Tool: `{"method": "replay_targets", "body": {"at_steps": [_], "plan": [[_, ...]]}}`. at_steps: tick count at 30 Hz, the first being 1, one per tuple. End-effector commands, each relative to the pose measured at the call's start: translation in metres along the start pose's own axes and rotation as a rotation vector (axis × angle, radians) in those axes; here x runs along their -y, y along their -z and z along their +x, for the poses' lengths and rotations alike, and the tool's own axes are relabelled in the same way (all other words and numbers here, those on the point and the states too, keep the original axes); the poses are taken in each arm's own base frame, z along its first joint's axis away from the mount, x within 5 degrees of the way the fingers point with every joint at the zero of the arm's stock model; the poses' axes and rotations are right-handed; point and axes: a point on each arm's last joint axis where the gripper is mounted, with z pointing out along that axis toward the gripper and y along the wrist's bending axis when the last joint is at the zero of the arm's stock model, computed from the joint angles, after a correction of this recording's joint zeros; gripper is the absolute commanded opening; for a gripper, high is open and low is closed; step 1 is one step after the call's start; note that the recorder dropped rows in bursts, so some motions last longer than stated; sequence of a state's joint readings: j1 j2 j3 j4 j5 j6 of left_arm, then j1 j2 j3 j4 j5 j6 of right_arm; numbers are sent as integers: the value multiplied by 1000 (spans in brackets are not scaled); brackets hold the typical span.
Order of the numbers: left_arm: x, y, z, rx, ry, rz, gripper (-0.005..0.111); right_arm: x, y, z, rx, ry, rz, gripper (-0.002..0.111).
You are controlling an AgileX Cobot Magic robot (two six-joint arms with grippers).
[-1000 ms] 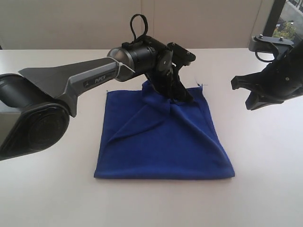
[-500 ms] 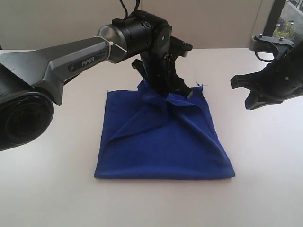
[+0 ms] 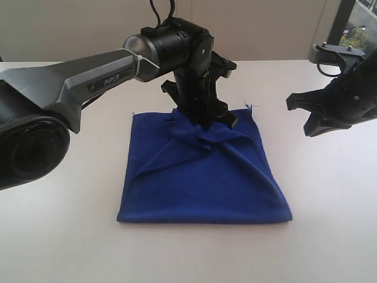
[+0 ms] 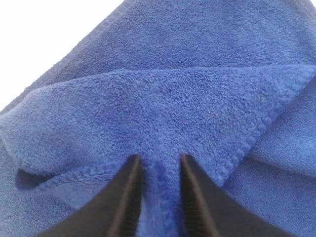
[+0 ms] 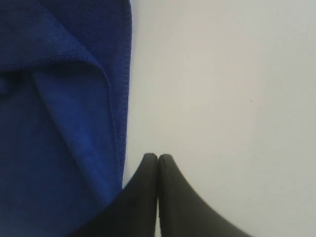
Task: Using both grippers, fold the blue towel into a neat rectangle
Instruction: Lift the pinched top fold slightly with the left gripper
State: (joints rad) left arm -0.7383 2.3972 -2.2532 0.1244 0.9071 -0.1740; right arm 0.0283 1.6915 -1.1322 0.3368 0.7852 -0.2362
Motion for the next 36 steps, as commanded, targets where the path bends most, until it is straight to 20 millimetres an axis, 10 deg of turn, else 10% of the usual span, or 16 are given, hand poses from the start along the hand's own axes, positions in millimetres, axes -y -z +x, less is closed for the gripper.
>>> {"method": "replay_targets", "body": {"at_steps": [1,16,36], "plan": [[2,13,-3,23,8,2,50,2,2,-3,21,5,1,0],[-1,-8,-3,34,-18,-40,47,1,2,-4,27,5,-5,0],[-8,-1,-1,3,-52,-113,0,1,2,-4,34,3,-6,0]]}}
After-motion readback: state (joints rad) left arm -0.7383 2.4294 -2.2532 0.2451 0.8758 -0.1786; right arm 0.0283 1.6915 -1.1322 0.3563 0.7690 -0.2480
